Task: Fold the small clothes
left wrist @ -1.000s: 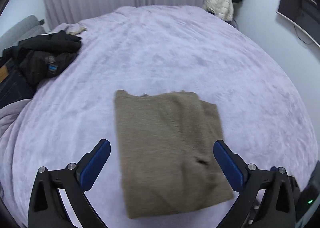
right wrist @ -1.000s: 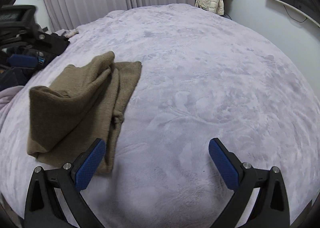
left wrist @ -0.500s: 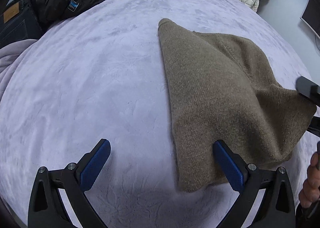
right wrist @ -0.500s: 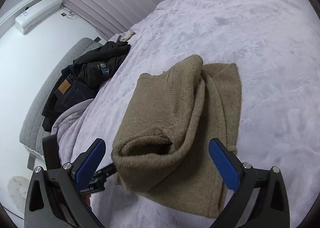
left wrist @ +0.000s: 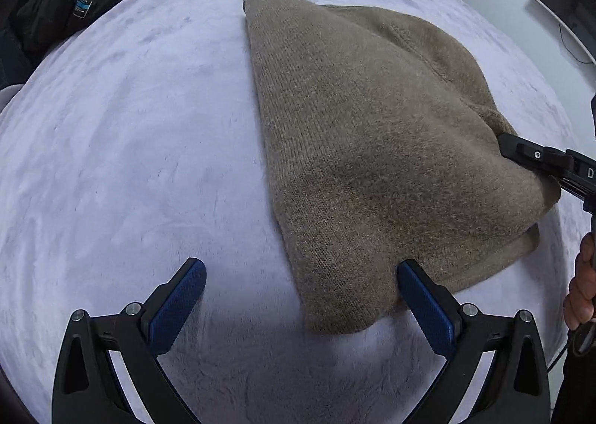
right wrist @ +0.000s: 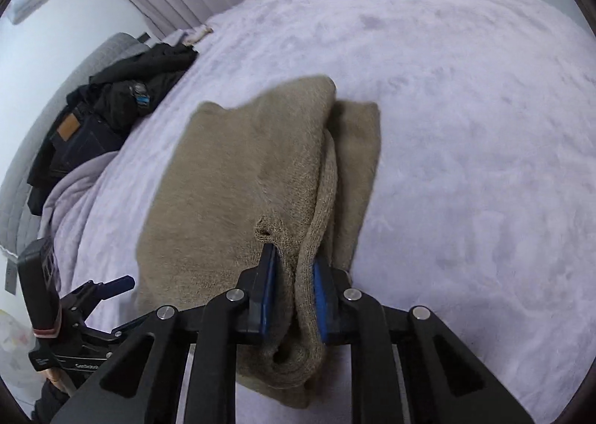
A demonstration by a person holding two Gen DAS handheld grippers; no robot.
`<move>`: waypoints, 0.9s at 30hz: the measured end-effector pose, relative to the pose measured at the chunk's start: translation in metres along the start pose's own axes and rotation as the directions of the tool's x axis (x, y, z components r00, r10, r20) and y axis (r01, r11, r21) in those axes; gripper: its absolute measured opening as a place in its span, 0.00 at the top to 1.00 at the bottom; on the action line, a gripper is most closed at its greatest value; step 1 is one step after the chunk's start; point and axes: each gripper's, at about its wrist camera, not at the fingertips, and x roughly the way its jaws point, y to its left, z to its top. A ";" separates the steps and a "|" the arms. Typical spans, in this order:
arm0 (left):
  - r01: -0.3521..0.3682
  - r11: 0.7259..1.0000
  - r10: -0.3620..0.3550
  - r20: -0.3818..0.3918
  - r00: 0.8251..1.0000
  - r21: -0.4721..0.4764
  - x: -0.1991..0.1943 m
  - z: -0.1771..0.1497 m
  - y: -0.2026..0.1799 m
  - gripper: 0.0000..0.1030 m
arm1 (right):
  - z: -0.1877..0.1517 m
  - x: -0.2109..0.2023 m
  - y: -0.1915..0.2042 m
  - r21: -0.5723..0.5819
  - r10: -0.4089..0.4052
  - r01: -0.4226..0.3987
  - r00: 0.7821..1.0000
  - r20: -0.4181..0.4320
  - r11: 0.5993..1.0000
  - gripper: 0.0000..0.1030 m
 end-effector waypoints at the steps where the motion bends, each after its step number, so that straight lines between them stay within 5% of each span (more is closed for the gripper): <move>1: 0.014 1.000 -0.014 0.008 1.000 0.000 -0.005 0.001 0.000 0.00 | -0.002 -0.002 0.001 -0.011 0.008 -0.008 1.000 0.018 1.000 0.80; 4: 0.031 0.999 -0.032 0.054 0.998 0.021 -0.026 0.007 0.000 0.00 | -0.001 -0.013 0.009 -0.040 0.025 -0.024 0.999 0.027 0.999 0.65; 6: 0.031 0.999 -0.032 0.096 0.995 0.016 -0.039 0.019 0.001 0.00 | 0.005 -0.026 0.007 -0.032 0.057 -0.055 0.996 0.067 0.998 0.36; 7: 0.035 0.999 -0.035 0.103 0.994 0.007 -0.043 0.024 0.000 0.00 | 0.011 -0.032 0.005 -0.030 0.062 -0.060 0.993 0.105 0.998 0.31; 11: 0.067 0.996 -0.060 0.127 0.990 -0.052 -0.042 0.060 -0.009 0.00 | 0.046 -0.032 0.005 -0.002 0.020 -0.020 0.987 0.161 1.000 0.27; 14: 0.044 0.997 -0.036 0.103 0.994 -0.067 -0.022 0.080 -0.023 0.00 | 0.076 -0.004 0.018 -0.038 -0.016 0.020 0.996 0.085 0.999 0.27; 17: 0.034 0.997 -0.030 0.055 0.998 -0.070 0.003 0.078 -0.030 0.00 | 0.095 0.034 0.020 -0.065 -0.093 0.092 0.995 -0.019 0.994 0.27; 19: -0.015 0.998 0.017 0.046 0.999 -0.053 0.014 0.070 -0.033 0.00 | 0.101 0.052 0.015 -0.054 -0.071 0.068 0.996 -0.053 0.996 0.31; 20: -0.012 0.999 0.015 0.051 0.999 -0.044 0.015 0.067 -0.032 0.00 | 0.102 0.060 0.011 -0.039 -0.035 0.032 0.996 -0.079 0.999 0.60; 21: 0.004 0.999 -0.002 0.049 0.999 -0.034 0.013 0.064 -0.031 0.00 | 0.102 0.064 0.011 -0.034 -0.002 -0.001 0.995 -0.104 0.999 0.71; 23: 0.063 0.998 -0.062 0.019 0.998 -0.010 0.010 0.063 -0.024 0.00 | 0.100 0.045 0.021 -0.100 0.026 -0.029 0.999 -0.035 0.995 0.80; 25: 0.116 0.993 -0.116 -0.018 0.993 0.021 0.013 0.060 -0.018 0.00 | 0.093 0.021 0.026 -0.135 0.046 -0.037 0.997 0.066 0.990 0.80; 27: 0.158 0.987 -0.158 -0.056 0.986 0.007 0.022 0.058 -0.010 0.00 | 0.086 0.024 0.018 -0.125 0.004 0.006 0.997 0.080 0.992 0.80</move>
